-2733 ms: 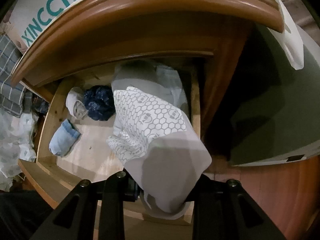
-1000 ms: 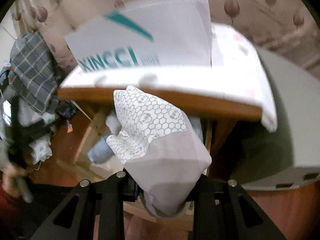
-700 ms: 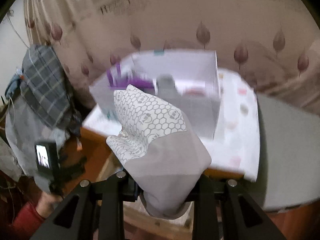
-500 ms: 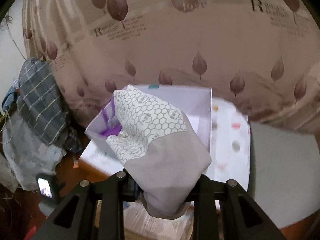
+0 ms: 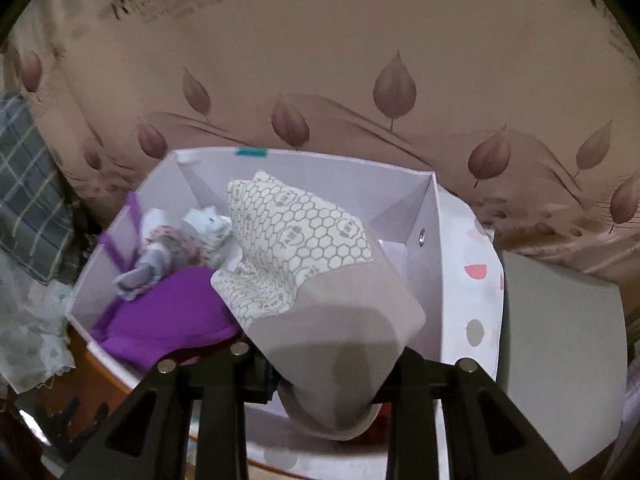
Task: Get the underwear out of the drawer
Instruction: 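Lower the hexagon garment into the white box and open the right gripper, then move the open right gripper back down into the drawer toward the white folded garment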
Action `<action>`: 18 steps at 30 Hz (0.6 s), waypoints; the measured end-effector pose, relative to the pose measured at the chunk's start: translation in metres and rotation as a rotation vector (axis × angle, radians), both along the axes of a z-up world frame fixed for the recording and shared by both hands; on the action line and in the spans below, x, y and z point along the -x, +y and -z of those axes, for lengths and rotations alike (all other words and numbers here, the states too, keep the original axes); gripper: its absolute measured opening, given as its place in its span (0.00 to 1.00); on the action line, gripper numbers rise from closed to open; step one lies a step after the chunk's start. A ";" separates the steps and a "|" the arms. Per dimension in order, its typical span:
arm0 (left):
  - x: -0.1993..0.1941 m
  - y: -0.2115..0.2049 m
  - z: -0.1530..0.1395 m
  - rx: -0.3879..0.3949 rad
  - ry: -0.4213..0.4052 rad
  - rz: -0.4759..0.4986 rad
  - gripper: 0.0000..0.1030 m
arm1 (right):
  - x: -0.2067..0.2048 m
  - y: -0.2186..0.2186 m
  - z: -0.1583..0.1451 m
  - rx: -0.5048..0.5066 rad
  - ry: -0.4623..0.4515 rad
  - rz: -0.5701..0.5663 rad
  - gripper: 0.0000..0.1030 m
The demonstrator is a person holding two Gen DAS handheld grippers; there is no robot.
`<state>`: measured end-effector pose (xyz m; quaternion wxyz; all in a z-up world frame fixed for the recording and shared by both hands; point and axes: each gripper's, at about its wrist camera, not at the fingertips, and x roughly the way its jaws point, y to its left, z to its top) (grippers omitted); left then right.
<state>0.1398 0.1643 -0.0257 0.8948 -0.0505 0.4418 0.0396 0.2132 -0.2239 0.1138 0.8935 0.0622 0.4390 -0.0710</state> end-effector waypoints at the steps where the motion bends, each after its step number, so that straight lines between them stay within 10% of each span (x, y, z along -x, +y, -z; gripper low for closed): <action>1: 0.000 0.000 0.000 0.001 -0.002 -0.001 0.84 | -0.004 -0.002 0.006 0.001 0.008 0.019 0.35; 9: 0.000 -0.001 0.001 0.002 0.006 0.002 0.84 | 0.003 0.002 -0.002 0.050 -0.019 0.047 0.55; 18: 0.003 0.005 -0.001 0.017 0.004 -0.017 0.84 | 0.116 0.043 -0.014 0.027 -0.133 -0.085 0.65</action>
